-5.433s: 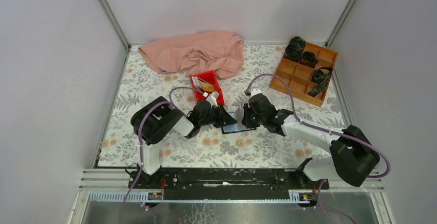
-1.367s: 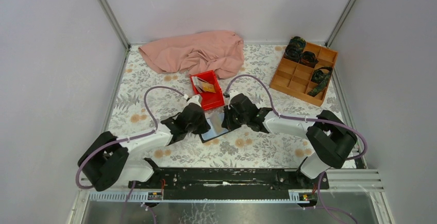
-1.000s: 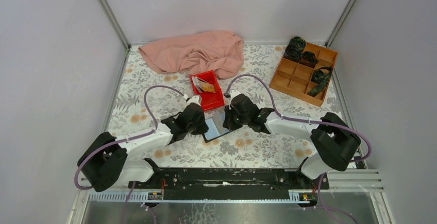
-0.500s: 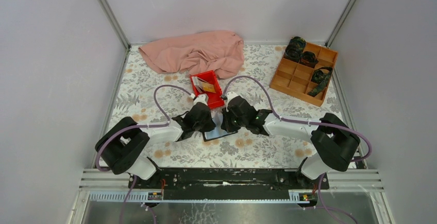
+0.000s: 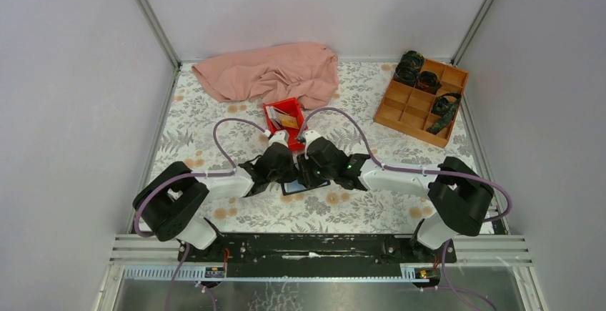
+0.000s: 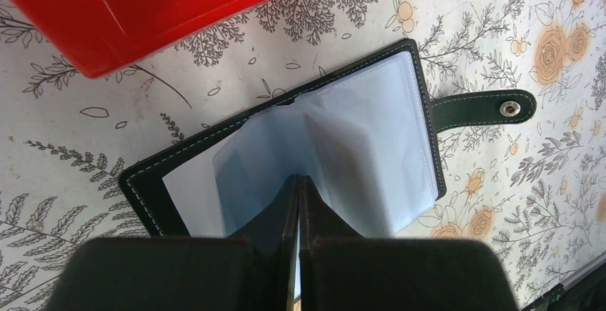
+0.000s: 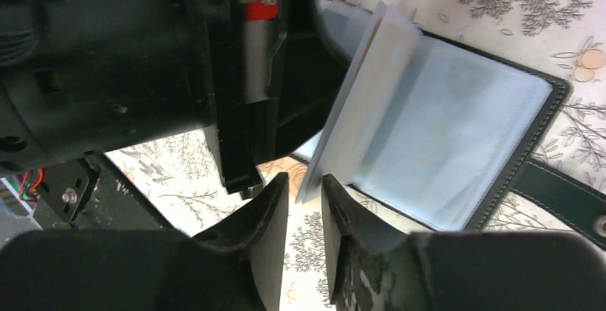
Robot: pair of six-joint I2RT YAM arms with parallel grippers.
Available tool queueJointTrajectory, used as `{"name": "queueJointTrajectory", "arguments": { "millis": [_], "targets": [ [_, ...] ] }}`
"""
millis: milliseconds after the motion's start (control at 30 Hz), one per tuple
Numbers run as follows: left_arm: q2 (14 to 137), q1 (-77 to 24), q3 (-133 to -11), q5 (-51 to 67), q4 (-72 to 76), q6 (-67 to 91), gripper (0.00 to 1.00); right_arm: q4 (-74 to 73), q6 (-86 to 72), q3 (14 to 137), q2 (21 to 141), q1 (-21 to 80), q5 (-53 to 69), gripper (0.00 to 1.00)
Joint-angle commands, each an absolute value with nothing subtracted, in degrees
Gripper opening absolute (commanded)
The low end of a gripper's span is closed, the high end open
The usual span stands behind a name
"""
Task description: Take the credit cards out of the card holder
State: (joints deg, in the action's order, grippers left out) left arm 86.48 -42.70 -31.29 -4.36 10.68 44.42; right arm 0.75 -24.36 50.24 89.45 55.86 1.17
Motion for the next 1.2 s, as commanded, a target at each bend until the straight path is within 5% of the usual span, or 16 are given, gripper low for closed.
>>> {"name": "queueJointTrajectory", "arguments": {
  "millis": [0,1167],
  "targets": [
    [89.0,-42.9,-27.6,-5.2,4.4,43.3,0.0,2.7,-24.6,54.0,91.0,58.5,4.5,0.34],
    [84.2,-42.8,-25.3,-8.9,-1.4,43.3,0.06,1.5,-24.0,53.2,86.6,59.4,-3.7,0.64]
  ]
}}
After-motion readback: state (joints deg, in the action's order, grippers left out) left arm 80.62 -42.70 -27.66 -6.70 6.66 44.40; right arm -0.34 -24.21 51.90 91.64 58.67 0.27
